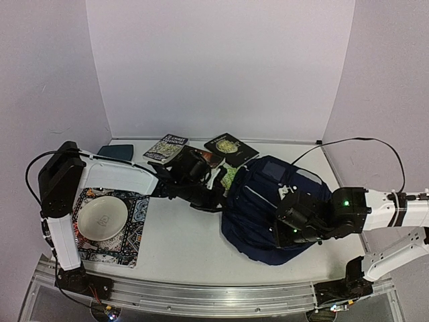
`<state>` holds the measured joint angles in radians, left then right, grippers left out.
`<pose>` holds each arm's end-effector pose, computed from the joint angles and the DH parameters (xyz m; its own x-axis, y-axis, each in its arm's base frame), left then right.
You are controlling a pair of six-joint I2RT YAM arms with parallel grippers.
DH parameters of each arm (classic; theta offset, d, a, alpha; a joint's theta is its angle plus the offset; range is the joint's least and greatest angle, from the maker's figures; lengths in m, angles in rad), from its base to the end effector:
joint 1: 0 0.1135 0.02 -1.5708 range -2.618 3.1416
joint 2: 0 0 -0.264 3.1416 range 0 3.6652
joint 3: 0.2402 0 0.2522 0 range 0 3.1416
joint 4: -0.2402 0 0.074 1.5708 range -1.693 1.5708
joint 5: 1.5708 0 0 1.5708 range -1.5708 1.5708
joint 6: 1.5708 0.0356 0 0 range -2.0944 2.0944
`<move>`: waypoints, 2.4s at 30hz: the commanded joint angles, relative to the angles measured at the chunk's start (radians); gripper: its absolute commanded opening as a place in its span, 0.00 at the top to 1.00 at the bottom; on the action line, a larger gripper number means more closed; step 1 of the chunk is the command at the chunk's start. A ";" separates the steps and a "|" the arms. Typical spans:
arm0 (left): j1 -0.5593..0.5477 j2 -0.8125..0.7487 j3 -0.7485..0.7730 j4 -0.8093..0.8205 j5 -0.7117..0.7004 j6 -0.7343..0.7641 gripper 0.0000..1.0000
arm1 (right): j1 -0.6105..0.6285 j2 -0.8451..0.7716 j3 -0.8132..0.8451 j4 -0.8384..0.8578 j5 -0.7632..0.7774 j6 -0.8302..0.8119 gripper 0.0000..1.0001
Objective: Pack the student bag
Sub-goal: Zip the student bag into the second largest pocket of the bag, then hold the second largest pocket of the student bag, then zip the student bag into the second largest pocket of the bag.
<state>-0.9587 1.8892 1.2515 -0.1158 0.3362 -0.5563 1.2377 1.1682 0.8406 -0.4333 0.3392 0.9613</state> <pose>0.2281 -0.3453 0.1930 -0.8148 0.2931 -0.5001 0.5659 0.5891 -0.5768 0.0915 0.2283 0.2602 -0.7952 0.0665 -0.6027 -0.2802 0.8412 0.4625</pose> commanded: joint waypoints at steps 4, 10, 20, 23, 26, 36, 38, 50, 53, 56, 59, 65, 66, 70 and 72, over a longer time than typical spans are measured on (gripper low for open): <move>0.231 0.001 0.160 -0.171 -0.237 0.203 1.00 | 0.012 0.003 0.050 -0.117 0.008 -0.039 1.00; 0.262 0.058 0.270 -0.175 -0.249 0.240 0.94 | 0.011 0.103 0.089 0.066 0.035 -0.109 1.00; 0.188 -0.193 0.008 -0.097 -0.183 0.013 0.38 | 0.011 0.263 0.186 0.257 0.066 -0.199 1.00; 0.140 -0.247 -0.115 0.016 -0.112 -0.111 0.32 | 0.011 0.301 0.214 0.284 0.045 -0.224 1.00; 0.094 -0.264 -0.190 0.140 -0.058 -0.208 0.29 | 0.011 0.333 0.231 0.308 0.019 -0.240 1.00; 0.026 -0.194 -0.222 0.237 -0.016 -0.335 0.33 | 0.011 0.370 0.237 0.365 -0.009 -0.258 1.00; 0.016 -0.174 -0.214 0.243 -0.007 -0.343 0.36 | 0.011 0.372 0.239 0.372 -0.010 -0.261 1.00; -0.012 -0.120 -0.213 0.256 -0.019 -0.378 0.75 | 0.011 0.368 0.237 0.383 -0.007 -0.288 1.00; -0.011 -0.145 -0.212 0.254 -0.047 -0.360 0.96 | 0.012 0.353 0.217 0.379 0.010 -0.290 1.00; -0.008 -0.170 -0.208 0.244 -0.067 -0.337 1.00 | 0.011 0.326 0.181 0.352 0.042 -0.287 1.00; 0.012 -0.202 -0.202 0.216 -0.080 -0.312 1.00 | 0.011 0.282 0.148 0.286 0.088 -0.278 1.00; 0.071 -0.276 -0.177 0.159 -0.077 -0.263 1.00 | 0.010 0.175 0.038 0.135 0.211 -0.236 1.00; 0.080 -0.285 -0.167 0.144 -0.074 -0.252 1.00 | 0.009 0.158 0.016 0.114 0.229 -0.229 1.00; 0.124 -0.318 -0.141 0.078 -0.059 -0.210 1.00 | -0.011 0.103 -0.070 0.052 0.280 -0.211 1.00; 0.144 -0.339 -0.139 0.056 -0.057 -0.197 1.00 | -0.032 0.078 -0.098 0.034 0.292 -0.208 1.00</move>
<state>-0.9067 1.6561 1.0635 0.0309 0.3264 -0.8484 1.2606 1.3009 0.8310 -0.1105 0.4396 0.7135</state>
